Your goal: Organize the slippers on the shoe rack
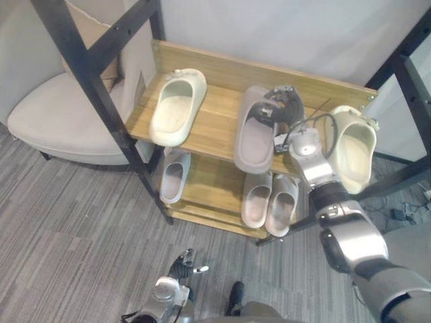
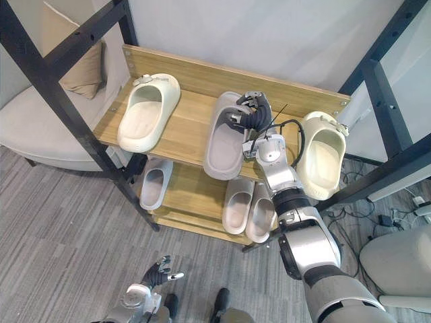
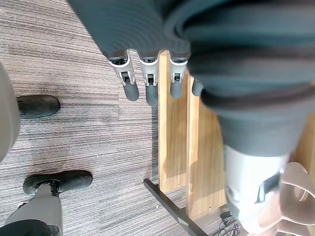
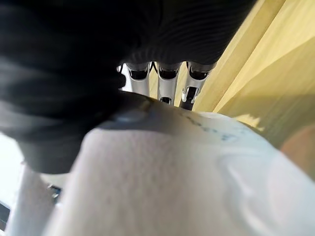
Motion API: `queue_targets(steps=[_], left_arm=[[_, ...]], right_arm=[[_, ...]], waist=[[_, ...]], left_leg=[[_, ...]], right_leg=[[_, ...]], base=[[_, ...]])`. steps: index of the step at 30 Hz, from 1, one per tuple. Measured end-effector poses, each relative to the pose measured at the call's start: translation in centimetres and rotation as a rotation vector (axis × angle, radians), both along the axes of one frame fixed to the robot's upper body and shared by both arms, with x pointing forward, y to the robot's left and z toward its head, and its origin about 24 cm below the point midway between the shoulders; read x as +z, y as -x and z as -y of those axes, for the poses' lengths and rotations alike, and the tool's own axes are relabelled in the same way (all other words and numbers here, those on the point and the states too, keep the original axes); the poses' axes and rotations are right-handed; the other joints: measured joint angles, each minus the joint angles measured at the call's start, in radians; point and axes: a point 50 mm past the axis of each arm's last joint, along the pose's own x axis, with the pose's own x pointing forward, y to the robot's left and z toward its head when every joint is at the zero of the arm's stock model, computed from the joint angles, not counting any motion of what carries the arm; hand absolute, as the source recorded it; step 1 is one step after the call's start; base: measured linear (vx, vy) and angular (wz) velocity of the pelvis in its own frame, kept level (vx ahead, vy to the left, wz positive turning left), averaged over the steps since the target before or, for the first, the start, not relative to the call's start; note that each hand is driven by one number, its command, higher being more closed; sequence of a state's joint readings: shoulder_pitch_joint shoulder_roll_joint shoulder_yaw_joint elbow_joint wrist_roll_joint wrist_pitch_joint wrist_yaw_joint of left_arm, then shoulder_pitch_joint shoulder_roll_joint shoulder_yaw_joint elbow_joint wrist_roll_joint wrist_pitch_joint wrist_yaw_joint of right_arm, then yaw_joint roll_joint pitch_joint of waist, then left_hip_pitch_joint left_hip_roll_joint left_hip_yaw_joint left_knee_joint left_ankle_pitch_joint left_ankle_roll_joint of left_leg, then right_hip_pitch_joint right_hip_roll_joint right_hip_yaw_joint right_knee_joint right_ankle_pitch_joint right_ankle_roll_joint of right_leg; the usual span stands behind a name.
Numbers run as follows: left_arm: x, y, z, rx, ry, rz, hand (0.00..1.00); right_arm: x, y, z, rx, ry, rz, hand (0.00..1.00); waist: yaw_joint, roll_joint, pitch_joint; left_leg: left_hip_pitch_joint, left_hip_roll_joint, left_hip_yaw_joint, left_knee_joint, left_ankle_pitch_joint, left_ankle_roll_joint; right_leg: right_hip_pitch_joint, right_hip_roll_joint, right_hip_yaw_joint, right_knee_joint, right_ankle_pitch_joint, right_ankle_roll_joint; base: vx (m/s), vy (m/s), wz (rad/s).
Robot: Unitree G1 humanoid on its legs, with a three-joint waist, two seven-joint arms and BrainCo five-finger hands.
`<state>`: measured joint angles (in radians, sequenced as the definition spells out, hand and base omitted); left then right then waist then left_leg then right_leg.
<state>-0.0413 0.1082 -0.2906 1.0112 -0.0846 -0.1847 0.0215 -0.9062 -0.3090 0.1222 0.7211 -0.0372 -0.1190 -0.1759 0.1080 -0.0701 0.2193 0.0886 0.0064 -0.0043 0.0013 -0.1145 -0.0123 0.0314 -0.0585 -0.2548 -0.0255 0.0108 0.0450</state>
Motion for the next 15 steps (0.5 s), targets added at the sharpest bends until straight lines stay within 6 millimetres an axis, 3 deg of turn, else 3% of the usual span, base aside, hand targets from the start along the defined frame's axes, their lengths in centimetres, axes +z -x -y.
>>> queue_targets(steps=[6, 15], left_arm=[[0.0, -0.1, -0.2, 0.049, 0.004, 0.0, 0.0], [-0.2, 0.2, -0.3, 0.038, -0.01, -0.019, 0.0]], right_arm=[[0.0, 0.9, -0.3, 0.021, -0.054, 0.039, 1.0], [-2.6, 5.3, -2.3, 0.107, -0.213, 0.114, 1.0]], waist=[[-0.002, -0.001, 0.0], [-0.032, -0.001, 0.0]], left_leg=[[0.007, 0.0, 0.009, -0.001, 0.0, 0.0], [0.039, -0.008, 0.022, 0.002, 0.0, 0.0]], right_leg=[[0.001, -0.001, 0.003, -0.007, 0.003, -0.003], [0.033, -0.017, 0.016, -0.01, 0.003, -0.002]], base=[[0.03, -0.005, -0.01], [0.05, 0.004, -0.03]])
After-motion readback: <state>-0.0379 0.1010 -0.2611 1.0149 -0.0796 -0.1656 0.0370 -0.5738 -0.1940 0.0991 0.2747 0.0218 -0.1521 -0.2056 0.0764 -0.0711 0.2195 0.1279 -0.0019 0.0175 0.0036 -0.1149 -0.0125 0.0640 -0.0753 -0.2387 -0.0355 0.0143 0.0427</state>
